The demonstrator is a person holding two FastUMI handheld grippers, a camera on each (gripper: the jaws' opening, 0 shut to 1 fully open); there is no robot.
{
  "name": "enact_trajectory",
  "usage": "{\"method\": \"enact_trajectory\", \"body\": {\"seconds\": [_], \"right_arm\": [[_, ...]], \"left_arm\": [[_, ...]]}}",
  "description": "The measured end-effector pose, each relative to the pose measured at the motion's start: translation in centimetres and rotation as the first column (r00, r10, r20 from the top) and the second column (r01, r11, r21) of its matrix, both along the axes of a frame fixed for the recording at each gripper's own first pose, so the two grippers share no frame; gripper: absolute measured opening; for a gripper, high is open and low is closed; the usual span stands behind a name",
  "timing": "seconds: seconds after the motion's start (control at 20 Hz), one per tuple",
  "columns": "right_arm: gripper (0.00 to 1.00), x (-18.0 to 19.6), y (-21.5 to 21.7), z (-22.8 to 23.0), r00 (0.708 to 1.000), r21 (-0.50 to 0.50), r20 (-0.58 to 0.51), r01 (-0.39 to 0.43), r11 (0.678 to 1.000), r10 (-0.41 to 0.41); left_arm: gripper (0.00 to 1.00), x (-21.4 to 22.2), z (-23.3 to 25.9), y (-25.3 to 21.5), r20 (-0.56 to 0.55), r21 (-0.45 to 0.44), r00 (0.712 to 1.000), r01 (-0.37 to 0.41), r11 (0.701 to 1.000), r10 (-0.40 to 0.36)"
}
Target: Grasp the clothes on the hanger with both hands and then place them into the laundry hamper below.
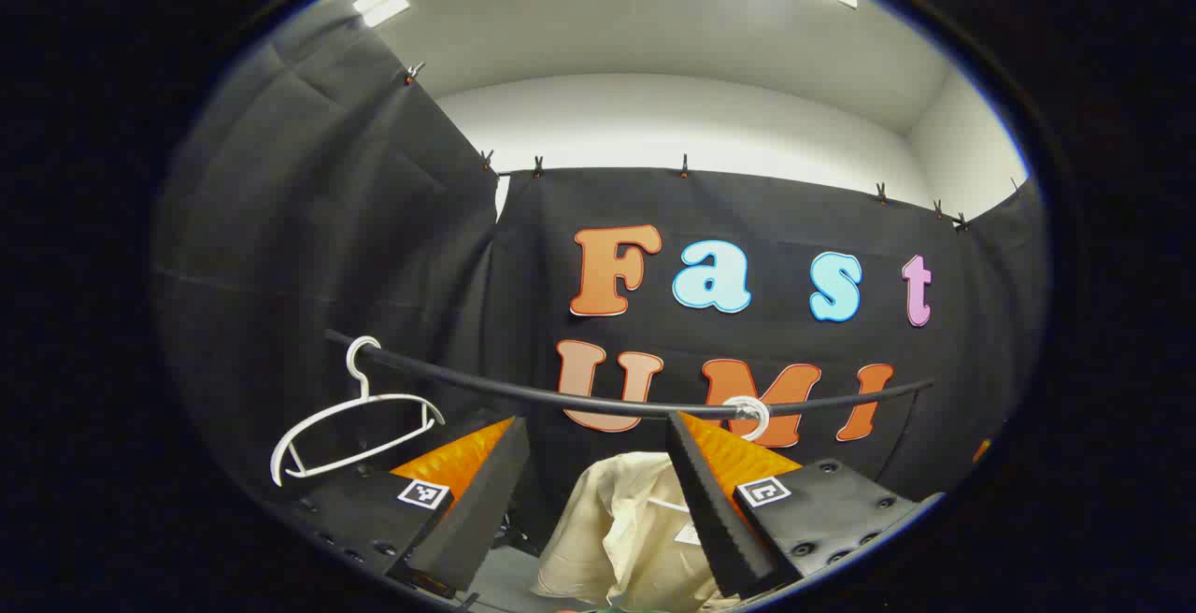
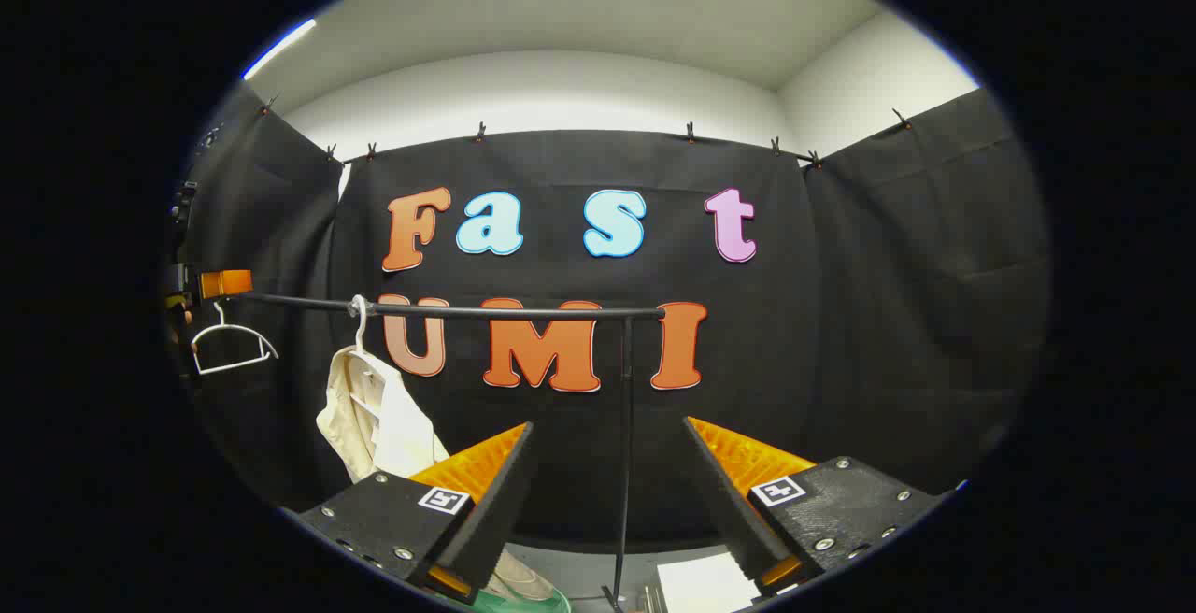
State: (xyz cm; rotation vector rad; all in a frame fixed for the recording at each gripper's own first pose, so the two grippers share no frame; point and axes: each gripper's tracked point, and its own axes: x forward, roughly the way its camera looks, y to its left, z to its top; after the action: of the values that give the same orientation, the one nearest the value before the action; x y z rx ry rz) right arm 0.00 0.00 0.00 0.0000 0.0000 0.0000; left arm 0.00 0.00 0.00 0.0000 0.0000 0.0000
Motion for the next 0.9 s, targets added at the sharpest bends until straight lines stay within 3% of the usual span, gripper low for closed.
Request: {"method": "enact_trajectory", "body": {"seconds": [0.1, 0.2, 0.3, 0.4, 0.6, 0.75, 0.9], "right_arm": [[0.94, 0.2, -0.5, 0.4, 1.0, 0.002, 0.004, -0.005, 1.0, 0.005], [0.94, 0.5, -1.0, 1.0, 1.0, 0.009, 0.013, -0.007, 1.0, 0.007], [0.93, 0.8, -1.2, 1.5, 1.0, 0.023, 0.022, -0.019, 1.0, 0.019], [0.93, 1.1, -1.6, 1.3, 0.999, 0.024, 0.021, -0.028, 0.999, 0.028], [0.94, 1.9, -2.6, 0.6, 1.0, 0.017, 0.004, -0.02, 1.0, 0.019], [0.94, 2.1, -1.9, 0.2, 1.0, 0.005, 0.005, -0.018, 1.0, 0.018], [0.94, 2.4, -0.1, 0.0, 1.0, -0.004, 0.002, -0.014, 1.0, 0.014]], "left_arm": [[0.96, -0.1, 1.2, -0.5, 0.025, 0.045, 1.0, 0.001, 0.999, -0.002], [0.92, -0.2, 2.1, -1.3, 0.05, 0.075, 0.999, 0.003, 0.997, -0.006], [0.99, -0.5, 2.3, -2.5, 0.061, 0.081, 0.998, 0.011, 0.997, -0.016], [0.95, -0.6, 1.9, -3.3, 0.058, 0.089, 0.998, 0.014, 0.996, -0.02], [0.92, -0.2, 0.8, -4.2, 0.035, 0.048, 0.999, 0.033, 0.998, -0.035], [0.95, 0.1, 0.9, -2.9, 0.046, 0.051, 0.999, 0.016, 0.999, -0.018], [0.92, 0.7, -0.8, -2.4, 0.005, 0.021, 0.999, 0.045, 0.999, -0.045]]}}
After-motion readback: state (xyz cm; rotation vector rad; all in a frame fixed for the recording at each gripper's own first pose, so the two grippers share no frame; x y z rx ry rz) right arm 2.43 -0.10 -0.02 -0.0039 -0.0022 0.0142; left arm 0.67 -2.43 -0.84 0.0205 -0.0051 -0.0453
